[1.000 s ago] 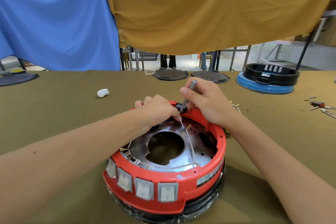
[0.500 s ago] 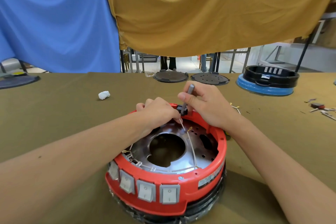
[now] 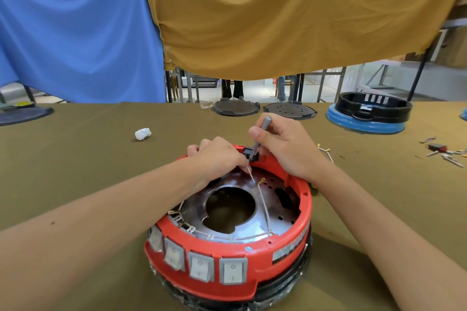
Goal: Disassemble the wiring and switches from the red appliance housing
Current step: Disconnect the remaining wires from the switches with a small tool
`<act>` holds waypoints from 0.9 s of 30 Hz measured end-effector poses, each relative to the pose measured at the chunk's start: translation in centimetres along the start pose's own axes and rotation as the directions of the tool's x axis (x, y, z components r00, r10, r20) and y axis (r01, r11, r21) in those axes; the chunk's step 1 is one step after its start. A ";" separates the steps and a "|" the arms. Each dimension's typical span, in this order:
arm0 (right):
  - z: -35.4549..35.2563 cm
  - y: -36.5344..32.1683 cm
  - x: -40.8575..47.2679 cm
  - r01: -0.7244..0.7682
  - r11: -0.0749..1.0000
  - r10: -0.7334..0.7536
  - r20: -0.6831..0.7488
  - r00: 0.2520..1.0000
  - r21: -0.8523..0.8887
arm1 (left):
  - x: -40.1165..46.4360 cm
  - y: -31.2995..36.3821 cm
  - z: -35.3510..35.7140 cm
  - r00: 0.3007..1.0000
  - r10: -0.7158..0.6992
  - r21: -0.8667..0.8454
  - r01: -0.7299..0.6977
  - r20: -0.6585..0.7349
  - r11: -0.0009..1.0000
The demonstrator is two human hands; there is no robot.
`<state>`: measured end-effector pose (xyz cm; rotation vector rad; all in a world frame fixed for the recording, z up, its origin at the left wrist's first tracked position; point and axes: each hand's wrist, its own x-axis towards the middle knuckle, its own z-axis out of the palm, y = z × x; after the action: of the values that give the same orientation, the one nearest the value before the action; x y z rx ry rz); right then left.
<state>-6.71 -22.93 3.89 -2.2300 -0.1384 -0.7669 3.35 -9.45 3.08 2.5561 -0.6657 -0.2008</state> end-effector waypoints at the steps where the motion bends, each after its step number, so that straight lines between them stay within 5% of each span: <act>1: 0.0 -0.1 0.0 0.021 0.999 -0.021 0.004 1.000 -0.031 | 0.0 0.0 0.0 1.000 -0.005 -0.007 0.006 0.002 1.000; 16: 0.1 0.5 0.3 -0.070 0.990 0.070 0.001 0.998 0.120 | -0.2 -0.1 -0.1 1.000 -0.004 -0.038 0.005 0.010 0.999; 27: 0.1 0.4 0.1 0.034 0.999 -0.034 -0.019 0.999 0.037 | -0.5 0.0 -0.2 1.000 0.001 -0.038 0.000 0.028 0.999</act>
<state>-6.40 -23.15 3.64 -2.1896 -0.1810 -0.7964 2.97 -9.12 3.28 2.5214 -0.6669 -0.2467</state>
